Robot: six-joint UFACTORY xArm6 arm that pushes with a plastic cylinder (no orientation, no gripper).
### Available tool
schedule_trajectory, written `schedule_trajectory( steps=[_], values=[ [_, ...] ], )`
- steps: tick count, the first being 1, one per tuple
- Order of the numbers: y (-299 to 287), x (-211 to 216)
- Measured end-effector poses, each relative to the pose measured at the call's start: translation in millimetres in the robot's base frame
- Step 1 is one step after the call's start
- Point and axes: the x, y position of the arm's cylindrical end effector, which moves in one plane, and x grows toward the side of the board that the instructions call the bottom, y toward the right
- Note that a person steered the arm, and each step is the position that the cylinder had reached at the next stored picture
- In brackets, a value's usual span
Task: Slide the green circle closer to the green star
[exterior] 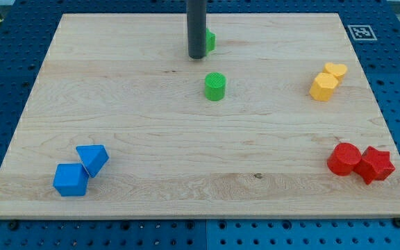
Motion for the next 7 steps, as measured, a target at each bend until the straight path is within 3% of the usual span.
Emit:
schedule_trajectory(
  steps=[3, 4, 6, 7],
  values=[
    [6.0, -47.9],
    [-2.1, -21.1],
    [-19.1, 111.8],
    [11.0, 156.7]
  ],
)
